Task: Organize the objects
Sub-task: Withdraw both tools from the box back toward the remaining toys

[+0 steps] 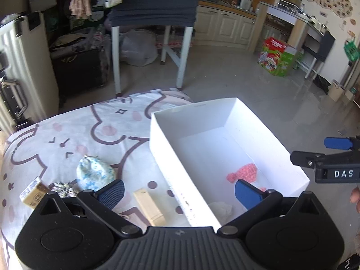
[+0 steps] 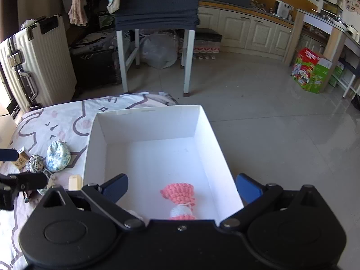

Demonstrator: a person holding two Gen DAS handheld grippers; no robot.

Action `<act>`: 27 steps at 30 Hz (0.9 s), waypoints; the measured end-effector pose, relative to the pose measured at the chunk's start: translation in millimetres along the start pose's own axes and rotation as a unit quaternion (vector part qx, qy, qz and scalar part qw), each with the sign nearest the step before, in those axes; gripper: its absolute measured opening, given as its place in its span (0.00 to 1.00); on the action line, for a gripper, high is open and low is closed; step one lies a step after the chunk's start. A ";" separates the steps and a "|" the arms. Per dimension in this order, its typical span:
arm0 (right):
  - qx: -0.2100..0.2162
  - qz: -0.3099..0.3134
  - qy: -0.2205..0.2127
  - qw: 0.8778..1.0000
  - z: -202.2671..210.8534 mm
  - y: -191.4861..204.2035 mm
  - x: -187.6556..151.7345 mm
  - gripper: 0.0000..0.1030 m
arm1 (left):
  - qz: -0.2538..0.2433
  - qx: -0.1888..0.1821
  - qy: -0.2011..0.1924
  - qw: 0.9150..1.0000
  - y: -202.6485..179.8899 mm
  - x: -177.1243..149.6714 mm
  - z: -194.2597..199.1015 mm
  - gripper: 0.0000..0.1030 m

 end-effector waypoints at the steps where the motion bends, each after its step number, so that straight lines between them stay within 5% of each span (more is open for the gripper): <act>1: 0.003 0.003 -0.001 1.000 -0.2 4.6 0.9 1.00 | 0.005 0.004 -0.001 1.000 5.5 -0.4 2.0 1.00; 27: 0.079 0.069 -0.007 0.994 -14.9 129.3 18.7 1.00 | 0.112 0.088 -0.019 0.990 134.4 -33.2 47.7 1.00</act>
Point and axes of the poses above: each gripper's, at about its wrist camera, not at the fingertips, and z roughly against the way its jaws point, y to its left, x to its top, the point moved 3 cm from there along -z, roughly the way its jaws point, and after that the axes turned 2 degrees about x, right-handed, at the moved point
